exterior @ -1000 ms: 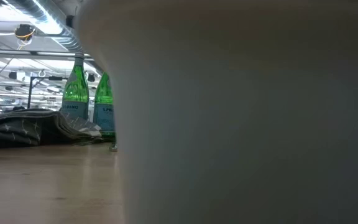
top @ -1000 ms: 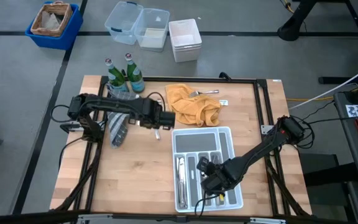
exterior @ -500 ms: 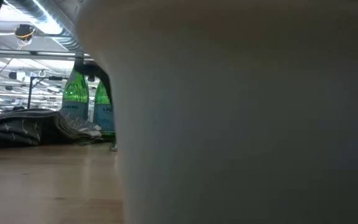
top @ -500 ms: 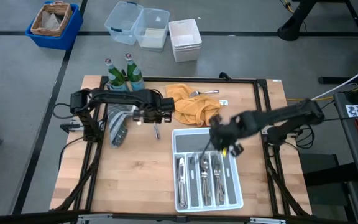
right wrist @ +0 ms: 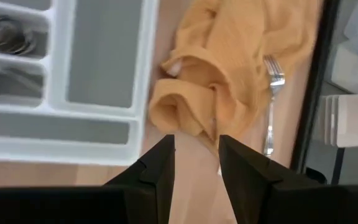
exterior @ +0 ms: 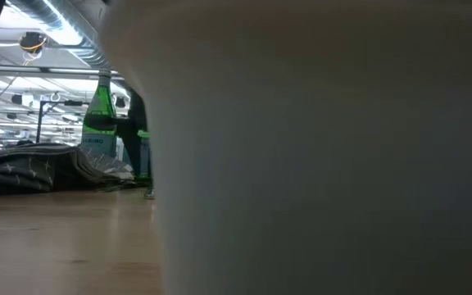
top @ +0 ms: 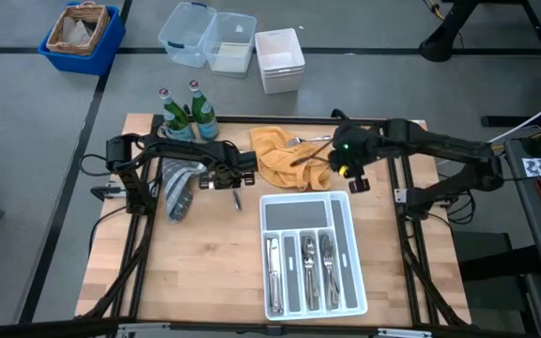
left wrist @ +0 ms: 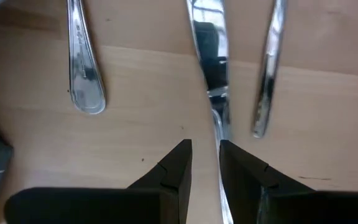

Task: Sort silverware
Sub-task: Put the table knife into the silverware tray

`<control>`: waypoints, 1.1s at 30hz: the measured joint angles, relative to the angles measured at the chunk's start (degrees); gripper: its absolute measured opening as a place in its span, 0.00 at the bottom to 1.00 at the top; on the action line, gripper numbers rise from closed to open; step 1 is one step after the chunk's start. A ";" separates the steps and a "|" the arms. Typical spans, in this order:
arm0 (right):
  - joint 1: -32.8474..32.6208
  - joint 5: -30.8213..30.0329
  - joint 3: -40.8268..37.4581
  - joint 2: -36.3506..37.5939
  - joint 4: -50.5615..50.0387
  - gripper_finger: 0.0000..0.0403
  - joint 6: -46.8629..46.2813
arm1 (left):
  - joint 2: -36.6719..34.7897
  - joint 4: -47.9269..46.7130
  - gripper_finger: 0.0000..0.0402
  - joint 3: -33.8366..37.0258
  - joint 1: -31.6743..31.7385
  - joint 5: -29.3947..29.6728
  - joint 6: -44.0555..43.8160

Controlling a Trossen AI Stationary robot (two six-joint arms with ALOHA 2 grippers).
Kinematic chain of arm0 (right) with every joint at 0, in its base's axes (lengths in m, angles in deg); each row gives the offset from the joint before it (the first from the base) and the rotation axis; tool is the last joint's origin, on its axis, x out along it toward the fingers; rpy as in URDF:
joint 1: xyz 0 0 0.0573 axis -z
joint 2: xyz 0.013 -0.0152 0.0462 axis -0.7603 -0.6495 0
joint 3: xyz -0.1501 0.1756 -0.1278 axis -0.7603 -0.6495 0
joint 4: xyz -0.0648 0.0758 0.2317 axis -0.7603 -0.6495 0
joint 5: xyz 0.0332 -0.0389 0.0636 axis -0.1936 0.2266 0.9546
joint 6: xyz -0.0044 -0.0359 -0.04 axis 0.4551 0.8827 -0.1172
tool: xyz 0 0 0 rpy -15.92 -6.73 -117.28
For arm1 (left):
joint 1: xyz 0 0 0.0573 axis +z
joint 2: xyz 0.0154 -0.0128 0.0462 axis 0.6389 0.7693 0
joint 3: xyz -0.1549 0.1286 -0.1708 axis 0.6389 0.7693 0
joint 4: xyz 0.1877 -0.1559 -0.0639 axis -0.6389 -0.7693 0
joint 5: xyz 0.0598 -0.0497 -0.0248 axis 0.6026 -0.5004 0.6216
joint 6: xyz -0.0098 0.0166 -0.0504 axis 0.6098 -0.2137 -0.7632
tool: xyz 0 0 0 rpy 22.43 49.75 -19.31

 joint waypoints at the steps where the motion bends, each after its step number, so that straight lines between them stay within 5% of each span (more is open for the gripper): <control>1: 0.70 0.01 0.00 -0.19 0.65 0.31 0.00 | 0.00 0.49 0.18 0.59 0.00 0.00 0.07; 11: 3.97 3.87 -4.54 -0.57 9.22 0.31 0.07 | 0.00 10.33 0.18 5.19 0.04 0.44 0.26; 33: 3.88 4.48 -10.45 -0.61 12.00 0.31 -1.36 | 0.00 11.90 0.18 6.04 2.38 4.46 -0.18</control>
